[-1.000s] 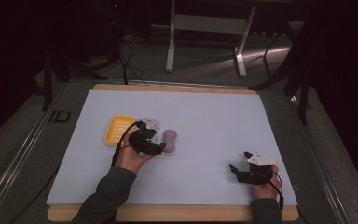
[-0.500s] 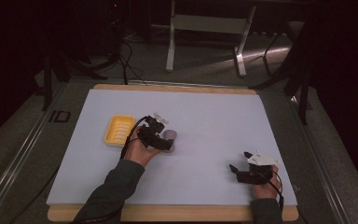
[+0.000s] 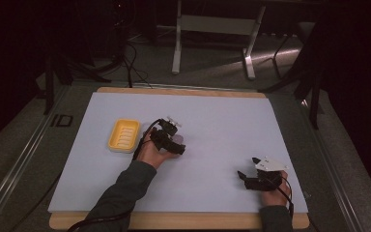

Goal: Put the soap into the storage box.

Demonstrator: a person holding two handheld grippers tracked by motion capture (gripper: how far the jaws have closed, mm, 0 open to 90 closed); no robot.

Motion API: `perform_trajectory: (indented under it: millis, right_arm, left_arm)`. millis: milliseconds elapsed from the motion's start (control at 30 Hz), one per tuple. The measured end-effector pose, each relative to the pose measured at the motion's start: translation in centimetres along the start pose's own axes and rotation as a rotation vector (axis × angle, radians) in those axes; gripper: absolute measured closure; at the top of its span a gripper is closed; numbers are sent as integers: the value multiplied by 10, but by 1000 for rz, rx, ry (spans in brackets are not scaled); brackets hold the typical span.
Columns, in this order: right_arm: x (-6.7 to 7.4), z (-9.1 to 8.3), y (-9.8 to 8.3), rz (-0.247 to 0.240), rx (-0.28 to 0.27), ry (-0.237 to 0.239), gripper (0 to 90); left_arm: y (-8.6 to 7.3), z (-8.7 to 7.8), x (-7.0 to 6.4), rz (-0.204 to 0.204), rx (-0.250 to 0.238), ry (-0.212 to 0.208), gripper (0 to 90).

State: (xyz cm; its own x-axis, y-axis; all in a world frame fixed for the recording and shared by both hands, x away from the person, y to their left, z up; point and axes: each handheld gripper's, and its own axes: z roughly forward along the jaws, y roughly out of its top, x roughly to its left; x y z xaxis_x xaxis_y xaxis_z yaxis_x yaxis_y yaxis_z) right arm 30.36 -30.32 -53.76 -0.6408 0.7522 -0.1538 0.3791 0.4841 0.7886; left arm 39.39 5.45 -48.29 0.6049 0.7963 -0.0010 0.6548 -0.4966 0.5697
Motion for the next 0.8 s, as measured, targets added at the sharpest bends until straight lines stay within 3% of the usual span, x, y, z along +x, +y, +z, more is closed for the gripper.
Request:
perform_trajectory:
  millis: [400, 800]
  right_arm:
    - [1, 1, 0, -10, 10, 3, 200]
    - [1, 2, 1, -20, 16, 11, 201]
  left_arm:
    - [4, 18, 2, -23, 60, -18, 152]
    - [5, 34, 0, -58, 117, 3, 163]
